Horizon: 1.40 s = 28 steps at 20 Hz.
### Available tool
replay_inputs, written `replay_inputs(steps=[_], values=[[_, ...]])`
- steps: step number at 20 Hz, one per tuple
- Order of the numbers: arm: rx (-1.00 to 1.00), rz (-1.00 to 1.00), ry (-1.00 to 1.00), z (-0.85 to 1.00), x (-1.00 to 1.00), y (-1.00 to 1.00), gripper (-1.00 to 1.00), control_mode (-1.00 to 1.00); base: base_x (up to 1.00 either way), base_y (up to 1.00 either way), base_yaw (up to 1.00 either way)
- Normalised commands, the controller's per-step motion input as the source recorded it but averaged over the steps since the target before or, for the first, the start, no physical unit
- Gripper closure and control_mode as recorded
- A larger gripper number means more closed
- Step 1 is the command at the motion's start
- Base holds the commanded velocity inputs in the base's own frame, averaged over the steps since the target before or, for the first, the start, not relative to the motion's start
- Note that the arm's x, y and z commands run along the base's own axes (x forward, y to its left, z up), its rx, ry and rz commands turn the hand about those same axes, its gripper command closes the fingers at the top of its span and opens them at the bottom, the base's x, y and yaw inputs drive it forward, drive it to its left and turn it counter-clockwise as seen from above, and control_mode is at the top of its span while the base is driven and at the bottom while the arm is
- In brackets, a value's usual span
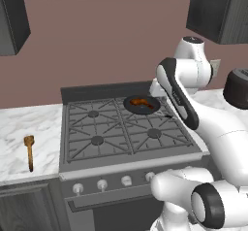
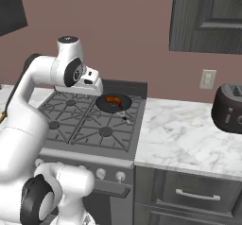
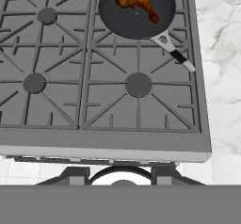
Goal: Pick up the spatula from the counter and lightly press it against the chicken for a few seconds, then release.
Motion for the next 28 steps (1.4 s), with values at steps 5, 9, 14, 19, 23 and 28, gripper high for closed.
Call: replay_inputs(steps=[5,9,14,19,23,28], values=[[-0.01,0.00,-0.03,0.00,-0.26,0.14,-1.00,-1.00,0.00,0.00,0.00],[0.02,-0.01,0.00,-0.24,-0.51,0.17,-1.00,-1.00,0.00,0.00,0.00],[0.06,-0.03,0.01,-0.25,-0.25,0.03,-1.00,-1.00,0.00,0.00,0.00],[0.05,-0.06,0.02,-0.27,-0.22,0.02,-1.00,-1.00,0.00,0.00,0.00],[0.03,-0.04,-0.01,-0.08,-0.29,0.30,-1.00,-1.00,0.00,0.00,0.00],[0.00,0.00,-0.08,0.01,-0.23,0.58,-1.00,-1.00,0.00,0.00,0.00]])
